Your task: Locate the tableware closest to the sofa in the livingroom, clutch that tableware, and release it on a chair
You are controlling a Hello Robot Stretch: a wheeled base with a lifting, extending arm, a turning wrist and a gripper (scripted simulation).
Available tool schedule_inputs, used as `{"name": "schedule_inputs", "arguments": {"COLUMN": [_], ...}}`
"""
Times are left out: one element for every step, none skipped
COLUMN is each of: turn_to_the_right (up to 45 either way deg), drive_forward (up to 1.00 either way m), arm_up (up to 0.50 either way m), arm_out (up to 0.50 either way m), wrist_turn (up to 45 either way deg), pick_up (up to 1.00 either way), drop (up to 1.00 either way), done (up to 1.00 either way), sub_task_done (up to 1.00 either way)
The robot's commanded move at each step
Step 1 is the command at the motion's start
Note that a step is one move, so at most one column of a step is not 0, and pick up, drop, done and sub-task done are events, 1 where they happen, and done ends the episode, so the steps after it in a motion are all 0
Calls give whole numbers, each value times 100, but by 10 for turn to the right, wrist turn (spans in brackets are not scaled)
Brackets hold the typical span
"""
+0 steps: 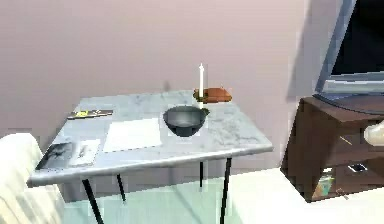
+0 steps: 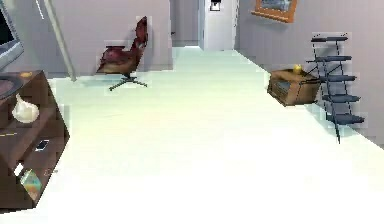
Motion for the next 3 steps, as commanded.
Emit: {"name": "schedule_inputs", "arguments": {"turn_to_the_right": [450,300,0], "drive_forward": [0,0,15], "arm_up": [0,0,0], "arm_out": [0,0,0], "wrist_turn": [0,0,0], "pick_up": [0,0,0], "drop": [0,0,0], "done": [0,0,0], "sub_task_done": [0,0,0]}}
